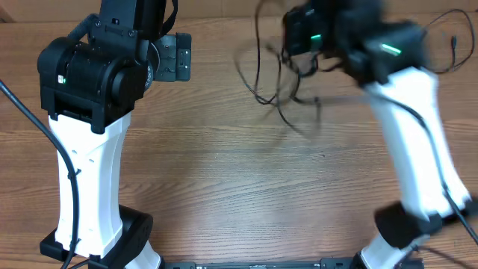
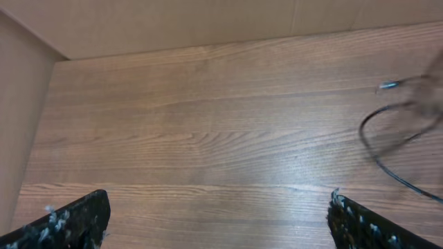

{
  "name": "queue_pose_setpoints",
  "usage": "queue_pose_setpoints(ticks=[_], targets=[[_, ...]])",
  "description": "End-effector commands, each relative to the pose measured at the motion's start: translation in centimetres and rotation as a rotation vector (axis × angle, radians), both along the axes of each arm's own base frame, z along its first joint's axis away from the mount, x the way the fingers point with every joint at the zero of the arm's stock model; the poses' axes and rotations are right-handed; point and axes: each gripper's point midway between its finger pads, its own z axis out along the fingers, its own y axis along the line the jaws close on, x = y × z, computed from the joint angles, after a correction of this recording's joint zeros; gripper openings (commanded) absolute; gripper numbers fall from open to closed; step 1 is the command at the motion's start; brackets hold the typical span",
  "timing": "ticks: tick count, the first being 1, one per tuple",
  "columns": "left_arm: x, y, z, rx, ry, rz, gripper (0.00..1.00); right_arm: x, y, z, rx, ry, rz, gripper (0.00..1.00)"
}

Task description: Untangle cables

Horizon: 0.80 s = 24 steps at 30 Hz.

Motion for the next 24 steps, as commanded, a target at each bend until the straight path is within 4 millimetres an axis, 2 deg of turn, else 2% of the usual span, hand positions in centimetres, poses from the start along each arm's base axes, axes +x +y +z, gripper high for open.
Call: queue_pose_setpoints(ticks=[1,3,4,6,7,8,9,11,12,14,16,18,20,24], targets=[[0.1,0.4,-0.1,0.018,0.003,0.01,1.0,0.3,0.1,-2.6,-0.031,0.048,-0.011,0.04],[0.1,0.4,-0.1,0.018,0.003,0.01,1.0,0.0,0.7,-0.4,0.003,0.004,0.01,0.04],[0.1,0.4,-0.1,0.018,0.003,0.01,1.0,-0.4,1.1,1.4,0.026,-0.032,0.024,0.04],[0.1,0.4,-0.1,0.018,0.003,0.01,1.0,-1.6,1.8,5.9,0.075,-0.126,0.055,0.04],[0.1,0.4,-0.1,0.018,0.003,0.01,1.0,-2.8,2.1,9.5,0.111,-0.206,0.072,0.04],[0.1,0.4,-0.1,0.018,0.004,0.01,1.0,-3.5,2.2,11.4,0.13,-0.248,0.082,0.04],[0.1,0.4,-0.1,0.018,0.003,0.01,1.0,-4.6,2.2,14.1,0.155,-0.313,0.097,0.04],[0.1,0.4,-0.1,0.018,0.004,0.01,1.0,-6.8,1.8,18.6,0.182,-0.433,0.12,0.04],[0.1,0.3,-0.1,0.017,0.004,0.01,1.0,-7.7,0.8,20.8,0.196,-0.494,0.096,0.04],[0.1,0.3,-0.1,0.017,0.004,0.01,1.0,-8.2,-0.3,22.1,0.195,-0.532,0.062,0.04],[0.1,0.2,-0.2,0.012,0.005,0.005,1.0,-7.9,-1.3,21.5,0.16,-0.518,0.022,0.04],[0.1,0.2,-0.2,0.012,0.005,0.006,1.0,-6.8,-1.8,18.9,0.1,-0.45,-0.001,0.04],[0.1,0.2,-0.2,0.012,0.005,0.005,1.0,-5.5,-1.6,14.9,0.041,-0.338,-0.006,0.04],[0.0,-0.1,-0.2,-0.001,0.01,-0.007,1.0,-2.3,-0.1,3.5,-0.078,-0.054,-0.005,0.04]])
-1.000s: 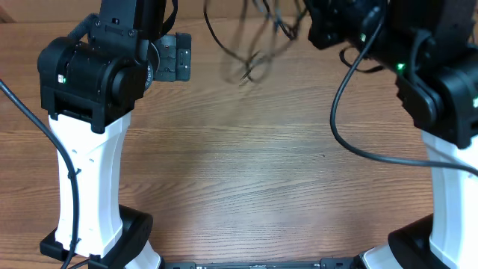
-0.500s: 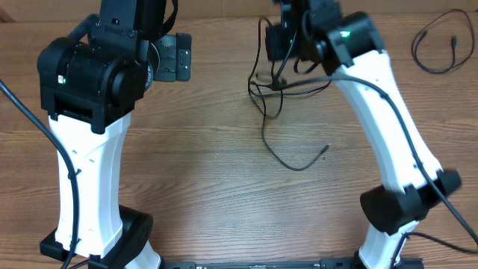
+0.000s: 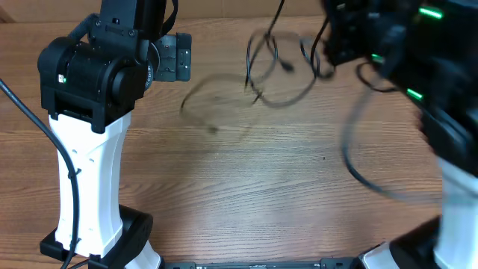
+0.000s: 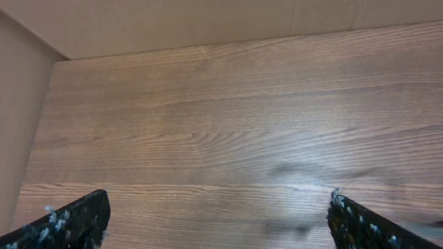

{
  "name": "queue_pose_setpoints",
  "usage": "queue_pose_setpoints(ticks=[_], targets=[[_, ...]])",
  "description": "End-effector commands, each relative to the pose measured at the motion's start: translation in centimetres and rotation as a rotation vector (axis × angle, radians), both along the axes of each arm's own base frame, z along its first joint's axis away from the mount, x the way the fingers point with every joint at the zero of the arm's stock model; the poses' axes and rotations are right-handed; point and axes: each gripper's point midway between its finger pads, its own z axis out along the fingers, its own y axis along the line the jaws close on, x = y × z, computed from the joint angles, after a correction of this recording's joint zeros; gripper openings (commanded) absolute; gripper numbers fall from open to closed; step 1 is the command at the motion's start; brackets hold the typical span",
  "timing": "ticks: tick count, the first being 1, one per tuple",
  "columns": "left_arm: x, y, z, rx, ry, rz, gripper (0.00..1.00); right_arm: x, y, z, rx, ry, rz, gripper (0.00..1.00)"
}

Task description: Untangle cables

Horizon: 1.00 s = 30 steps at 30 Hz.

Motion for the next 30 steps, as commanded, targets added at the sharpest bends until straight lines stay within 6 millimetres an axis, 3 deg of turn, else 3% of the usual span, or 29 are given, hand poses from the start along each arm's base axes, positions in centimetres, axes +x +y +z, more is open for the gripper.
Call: queue_pose_setpoints(ticks=[1,4,5,6,8,11,14,19,21,24,30], targets=[[0.0,-0.2,-0.2,-0.006,0.011,-0.01,1.0,6.4,2.7,-15.9,-0.184,0.359,-0.024,0.04],[0.0,-0.3,-0.3,-0.009,0.012,-0.014,1.0,7.8,3.7,-23.5,-0.246,0.478,-0.018,0.04],[0.0,-0.2,-0.3,-0.009,0.012,-0.014,1.0,8.0,3.9,-25.2,-0.258,0.501,-0.018,0.04],[0.0,-0.2,-0.3,-0.009,0.012,-0.013,1.0,8.1,3.9,-26.1,-0.265,0.515,-0.018,0.04],[0.0,-0.2,-0.3,-0.008,0.012,-0.013,1.0,8.1,3.9,-26.0,-0.262,0.509,-0.018,0.04],[0.0,-0.2,-0.3,-0.004,0.012,-0.018,1.0,8.0,3.9,-21.2,-0.217,0.42,-0.018,0.04],[0.0,-0.2,-0.3,-0.001,0.013,-0.021,1.0,6.6,3.4,-13.0,-0.131,0.265,-0.008,0.04],[0.0,-0.2,-0.2,0.003,0.012,-0.018,1.0,0.5,1.0,2.6,0.032,-0.088,0.035,0.04],[0.0,-0.1,-0.2,0.005,0.011,-0.017,1.0,-1.8,-0.5,6.4,0.054,-0.2,0.029,0.04],[0.0,-0.1,-0.2,0.005,0.011,-0.017,0.99,-3.4,-2.7,8.6,0.065,-0.268,-0.036,0.04],[0.0,-0.8,-0.4,-0.006,0.022,-0.064,0.99,-1.9,-3.6,5.6,-0.021,-0.181,-0.094,0.04]])
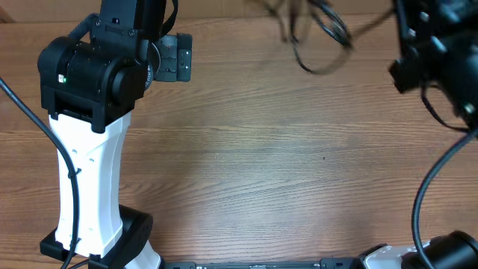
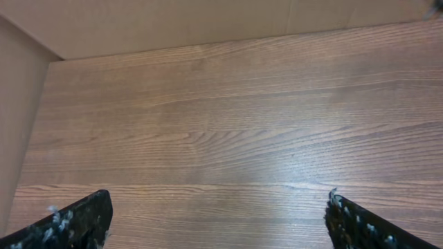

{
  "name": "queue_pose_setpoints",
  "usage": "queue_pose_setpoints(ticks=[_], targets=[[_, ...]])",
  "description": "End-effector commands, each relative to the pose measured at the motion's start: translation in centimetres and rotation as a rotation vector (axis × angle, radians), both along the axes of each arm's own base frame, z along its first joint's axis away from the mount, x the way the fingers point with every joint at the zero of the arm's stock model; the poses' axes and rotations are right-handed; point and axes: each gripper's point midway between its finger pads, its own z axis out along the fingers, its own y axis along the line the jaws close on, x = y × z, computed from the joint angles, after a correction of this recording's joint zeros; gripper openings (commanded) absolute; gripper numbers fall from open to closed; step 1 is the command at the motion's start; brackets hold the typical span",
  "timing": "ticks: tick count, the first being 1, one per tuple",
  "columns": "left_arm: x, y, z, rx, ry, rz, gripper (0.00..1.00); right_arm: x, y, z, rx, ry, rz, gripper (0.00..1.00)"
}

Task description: Untangle cables

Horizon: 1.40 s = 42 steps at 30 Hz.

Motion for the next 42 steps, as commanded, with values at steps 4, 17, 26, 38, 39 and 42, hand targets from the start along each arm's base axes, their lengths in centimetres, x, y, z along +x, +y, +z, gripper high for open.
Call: queue_pose_setpoints(ticks=[4,17,26,38,39,42], targets=[[-0.8,-6.6,-0.2,-0.08,0.038,-0.479,1.0,7.0,2.1,-6.7,-0.121,0.19,-0.053,0.04],[-5.8,-14.3,0.6,-0.075,-0.086,-1.31,1.0,7.0,0.9,-5.7,-0.117,0.154,-0.115,0.04],[-3.9,-13.8,-1.2,-0.065,-0.011,-1.221,0.97,3.2,-0.4,2.7,0.036,-0.122,-0.091,0.04],[0.2,-16.6,-3.3,-0.124,-0.036,-1.272,1.0,1.0,-1.0,4.3,0.061,-0.172,-0.073,0.04],[-0.1,-17.2,-3.3,-0.158,-0.042,-1.312,1.0,1.0,-1.1,4.2,0.06,-0.169,-0.075,0.04],[-1.3,-18.9,-2.6,-0.274,-0.077,-1.423,1.0,1.2,-1.7,4.1,0.058,-0.163,-0.114,0.04]])
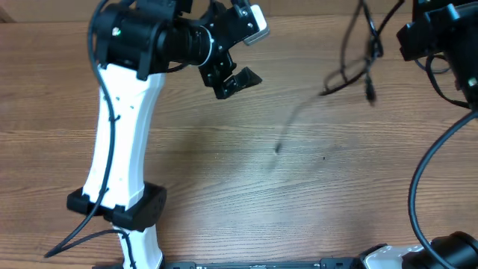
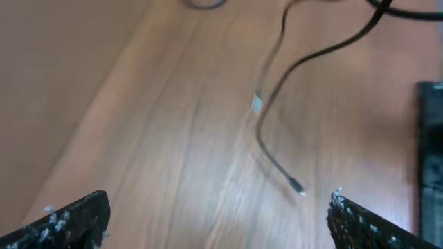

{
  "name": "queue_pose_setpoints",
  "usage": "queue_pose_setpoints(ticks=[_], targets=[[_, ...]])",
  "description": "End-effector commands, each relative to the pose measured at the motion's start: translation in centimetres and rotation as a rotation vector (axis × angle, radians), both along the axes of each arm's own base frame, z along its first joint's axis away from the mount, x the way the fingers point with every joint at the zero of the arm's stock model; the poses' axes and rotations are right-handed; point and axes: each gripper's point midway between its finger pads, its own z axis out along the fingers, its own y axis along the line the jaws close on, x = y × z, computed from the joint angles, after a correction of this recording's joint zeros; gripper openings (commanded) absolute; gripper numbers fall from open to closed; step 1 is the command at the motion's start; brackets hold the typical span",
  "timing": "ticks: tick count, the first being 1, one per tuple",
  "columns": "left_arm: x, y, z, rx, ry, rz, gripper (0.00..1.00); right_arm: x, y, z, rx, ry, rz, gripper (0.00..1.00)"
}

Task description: Untangle cables

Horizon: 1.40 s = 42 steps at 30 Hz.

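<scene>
A bundle of thin black cables [image 1: 361,54] hangs in the air at the upper right, blurred from swinging. It trails from my right gripper [image 1: 409,31], which is raised high and shut on it; the fingers themselves are hard to make out. One loose strand [image 1: 287,128] reaches down toward the table. My left gripper [image 1: 243,48] is wide open over the upper middle of the table, holding nothing. In the left wrist view a cable end [image 2: 275,158] with a small plug crosses the wood ahead of the open left gripper [image 2: 218,207].
The wooden table [image 1: 246,202] fills the overhead view. The left arm's white column [image 1: 119,127] stands at the left. A thick black supply cable [image 1: 429,179] loops down the right side. A dark object [image 2: 430,145] shows at the right edge of the left wrist view.
My left arm was at the far left and is now over the upper middle of the table, turned toward the cables. The hanging bundle now sits further right and lower.
The right gripper first held the bundle low over the upper middle of the table. Then the bundle hung higher with strands flung out leftward. Later it was near the top edge while the left arm stayed put. Now the left gripper faces a dangling cable end.
</scene>
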Motion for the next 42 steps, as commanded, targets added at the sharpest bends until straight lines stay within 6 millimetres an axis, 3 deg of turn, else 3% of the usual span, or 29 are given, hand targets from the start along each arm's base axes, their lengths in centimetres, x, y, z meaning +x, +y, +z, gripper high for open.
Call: queue_pose_setpoints(ticks=[1,9,13,16,26,27,29,30,33,34,35,36,39,42], targets=[[-2.0,-2.6,1.4,-0.168,0.039,-0.181,1.0,0.3,-0.9,0.2,0.007,-0.005,-0.052,0.04],[-8.0,-4.6,6.2,-0.499,0.257,-0.414,1.0,0.6,-2.1,-0.8,-0.006,0.036,-0.128,0.04],[-9.4,-5.4,6.2,-0.504,0.372,-0.406,1.0,0.7,-2.4,-1.0,-0.007,0.04,-0.145,0.04],[-10.8,-7.0,5.5,-0.452,0.362,-0.444,1.0,1.2,-2.2,-1.1,-0.008,0.042,-0.145,0.04],[-13.7,-10.1,4.2,-0.36,0.322,-0.527,0.98,5.4,-0.2,-2.5,-0.05,0.065,-0.148,0.04],[-13.7,-10.2,4.1,-0.35,0.318,-0.525,0.87,5.7,-0.1,-2.7,-0.053,0.07,-0.148,0.04],[-13.6,-10.2,3.9,-0.339,0.314,-0.518,0.23,6.0,0.0,-2.9,-0.057,0.076,-0.149,0.04],[-13.6,-10.2,3.8,-0.339,0.314,-0.518,0.04,6.1,0.1,-3.0,-0.058,0.079,-0.149,0.04],[-13.6,-10.2,3.9,-0.339,0.313,-0.518,0.09,6.2,0.1,-3.1,-0.058,0.08,-0.148,0.04],[-13.6,-10.2,3.8,-0.339,0.313,-0.518,0.17,6.2,0.1,-3.1,-0.059,0.08,-0.149,0.04],[-13.6,-10.2,3.8,-0.337,0.31,-0.516,0.34,6.2,0.1,-3.1,-0.059,0.08,-0.149,0.04],[-13.5,-10.2,3.8,-0.333,0.308,-0.514,0.36,6.2,0.1,-3.1,-0.059,0.08,-0.148,0.04],[-13.1,-10.2,3.3,-0.309,0.287,-0.497,0.18,6.2,0.1,-3.1,-0.059,0.082,-0.148,0.04],[-13.0,-10.2,3.2,-0.302,0.284,-0.493,0.13,6.2,0.1,-3.2,-0.062,0.086,-0.148,0.04]])
